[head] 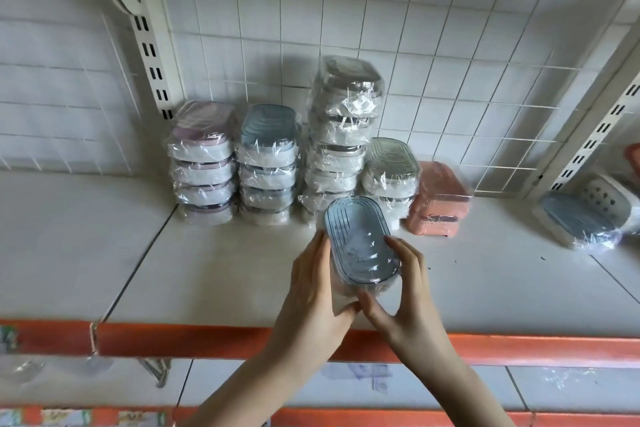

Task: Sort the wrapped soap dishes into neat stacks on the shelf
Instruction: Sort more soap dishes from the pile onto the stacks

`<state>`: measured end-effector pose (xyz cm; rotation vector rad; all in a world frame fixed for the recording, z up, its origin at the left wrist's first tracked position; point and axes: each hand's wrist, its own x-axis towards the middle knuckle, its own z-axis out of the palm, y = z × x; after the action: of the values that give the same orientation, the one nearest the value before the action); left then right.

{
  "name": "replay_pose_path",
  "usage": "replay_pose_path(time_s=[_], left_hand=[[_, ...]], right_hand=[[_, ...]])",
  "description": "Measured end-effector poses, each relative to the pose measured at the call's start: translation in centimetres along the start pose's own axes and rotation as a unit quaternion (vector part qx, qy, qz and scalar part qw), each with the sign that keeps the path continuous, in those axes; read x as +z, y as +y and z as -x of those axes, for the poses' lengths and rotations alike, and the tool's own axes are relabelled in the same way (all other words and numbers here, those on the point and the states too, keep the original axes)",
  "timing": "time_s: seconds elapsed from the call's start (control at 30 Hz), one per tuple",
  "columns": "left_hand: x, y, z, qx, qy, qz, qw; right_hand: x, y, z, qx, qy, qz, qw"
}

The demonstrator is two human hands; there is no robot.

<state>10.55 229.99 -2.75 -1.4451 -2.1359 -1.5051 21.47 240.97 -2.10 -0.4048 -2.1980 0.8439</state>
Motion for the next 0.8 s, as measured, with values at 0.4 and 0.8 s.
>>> replay_pose_path(time_s=[0.4,0.8], left_hand=[[-9.9,-1.3,-2.3,0.024,0.07,-0.048,0.996],[-14.9,-3.1,-12.3,-0.011,0.044,-0.073,0.996]], right_hand=[[4.8,-6.0,-5.2,-0.123,0.016,-0.047,0.991],[5.8,-10.7,-15.2,-0.124,0.033,0.139,0.982]])
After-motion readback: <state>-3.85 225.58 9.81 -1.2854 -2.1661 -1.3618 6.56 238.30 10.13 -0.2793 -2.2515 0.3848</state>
